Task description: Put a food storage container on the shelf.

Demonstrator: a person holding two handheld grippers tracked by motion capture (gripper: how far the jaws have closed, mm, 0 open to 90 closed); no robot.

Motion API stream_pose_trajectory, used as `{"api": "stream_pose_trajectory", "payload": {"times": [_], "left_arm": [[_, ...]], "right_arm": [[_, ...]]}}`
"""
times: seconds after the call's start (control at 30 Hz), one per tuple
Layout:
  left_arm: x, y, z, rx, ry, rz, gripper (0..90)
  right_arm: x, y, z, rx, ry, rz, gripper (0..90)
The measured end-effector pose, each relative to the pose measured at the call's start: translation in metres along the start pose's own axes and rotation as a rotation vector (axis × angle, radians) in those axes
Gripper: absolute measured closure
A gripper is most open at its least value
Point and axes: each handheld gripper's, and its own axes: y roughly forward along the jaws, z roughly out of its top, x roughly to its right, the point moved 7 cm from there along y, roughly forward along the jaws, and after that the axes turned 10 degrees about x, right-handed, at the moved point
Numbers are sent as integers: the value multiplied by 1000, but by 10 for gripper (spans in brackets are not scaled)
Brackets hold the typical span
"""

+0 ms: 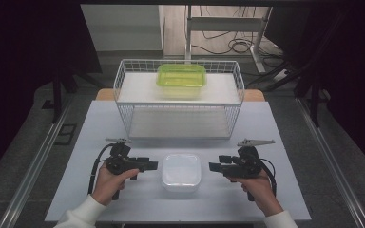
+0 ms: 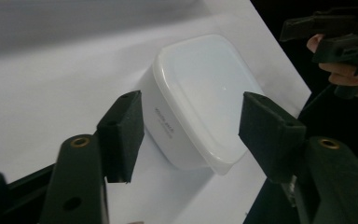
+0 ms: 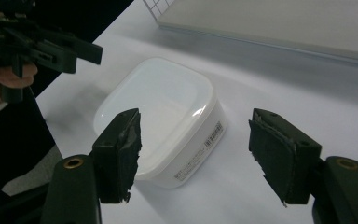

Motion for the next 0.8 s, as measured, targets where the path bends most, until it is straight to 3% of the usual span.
{"api": "stream_pose_trajectory", "payload": {"times": [0.4,0.67,0.8], "left_arm": [[-5,14,-10,-38,-99,-61,461],[-8,27,-16,-63,-155,-105,544],[-9,29,-17,-71,-164,-108,573]], "right_arm": [[4,21,-19,-38,160,31,370],[0,34,-27,-74,190,68,429],[3,37,-31,-79,219,73,467]]}}
